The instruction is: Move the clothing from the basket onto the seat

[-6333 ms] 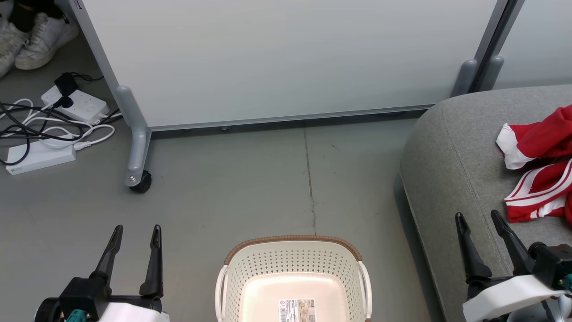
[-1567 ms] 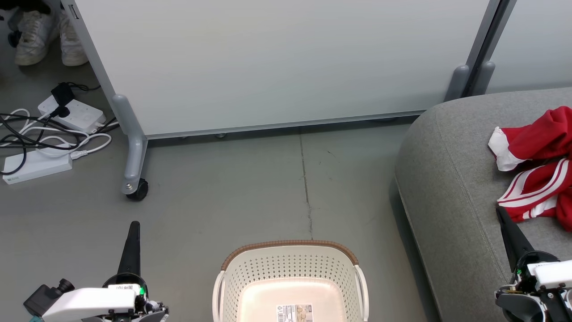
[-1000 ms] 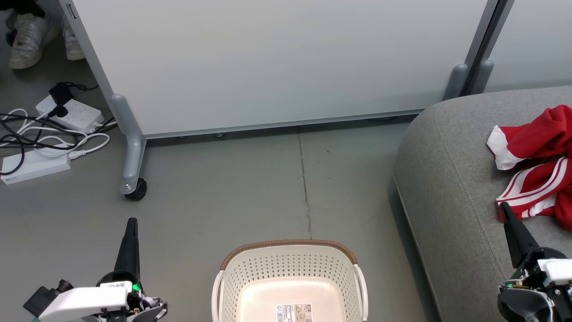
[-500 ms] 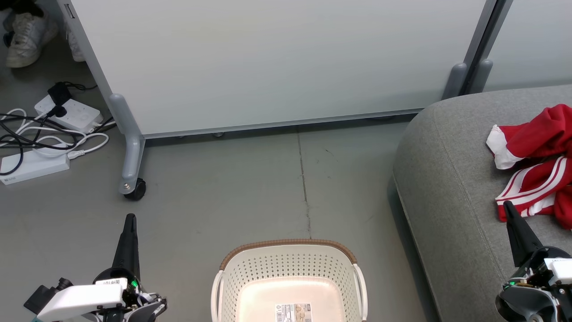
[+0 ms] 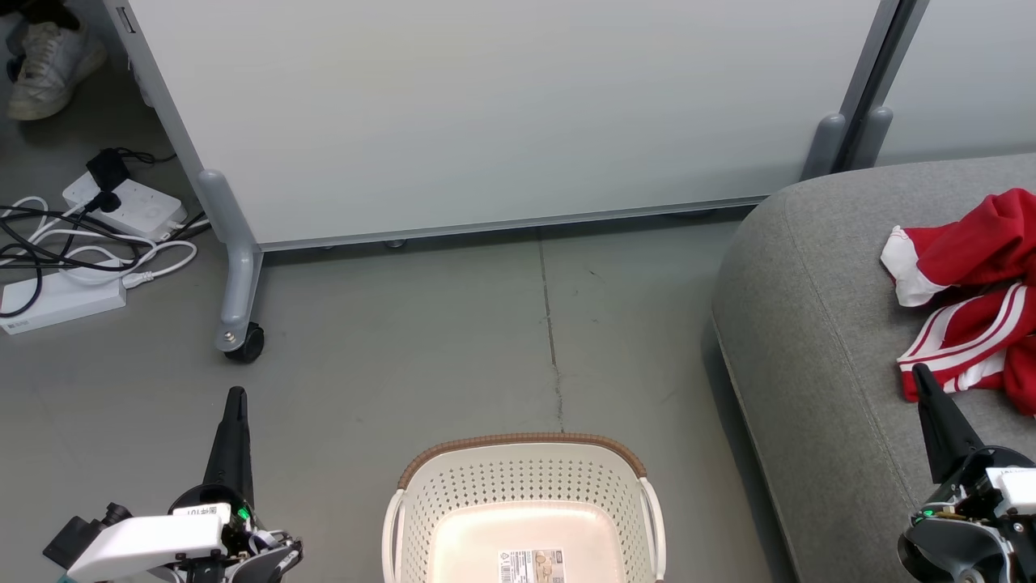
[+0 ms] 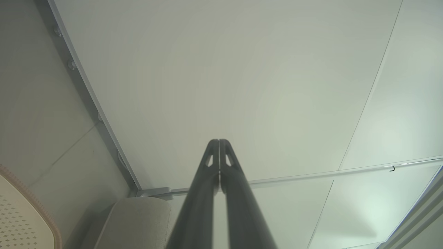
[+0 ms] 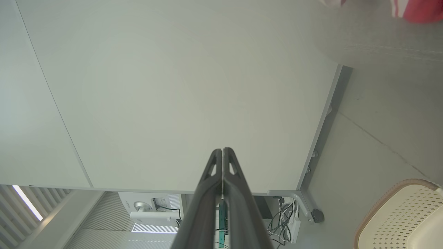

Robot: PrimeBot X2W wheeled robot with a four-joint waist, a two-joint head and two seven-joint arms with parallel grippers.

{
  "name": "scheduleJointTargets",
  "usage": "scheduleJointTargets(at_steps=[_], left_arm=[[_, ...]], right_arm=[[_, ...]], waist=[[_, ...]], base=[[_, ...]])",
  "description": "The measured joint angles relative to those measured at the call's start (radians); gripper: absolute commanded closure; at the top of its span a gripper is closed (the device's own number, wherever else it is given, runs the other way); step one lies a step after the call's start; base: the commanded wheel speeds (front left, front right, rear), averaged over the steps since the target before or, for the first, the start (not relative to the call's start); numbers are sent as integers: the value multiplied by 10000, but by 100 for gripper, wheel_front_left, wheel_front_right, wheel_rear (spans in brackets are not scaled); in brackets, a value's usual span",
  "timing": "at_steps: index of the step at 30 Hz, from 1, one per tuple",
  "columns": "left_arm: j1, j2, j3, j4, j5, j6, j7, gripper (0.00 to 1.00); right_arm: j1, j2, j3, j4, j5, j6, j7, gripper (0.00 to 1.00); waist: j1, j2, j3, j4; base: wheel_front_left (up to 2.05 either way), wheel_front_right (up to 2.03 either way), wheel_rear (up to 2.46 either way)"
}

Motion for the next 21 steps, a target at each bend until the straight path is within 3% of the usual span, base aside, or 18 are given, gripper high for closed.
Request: scheduleJointTargets(at_steps=[21], left_arm=[[0, 0, 0, -2, 0, 0, 0, 100]], right_arm=[[-1, 10, -25, 0, -4, 0, 48, 100]], waist=[[0, 0, 0, 0]], base=[[0, 0, 0]])
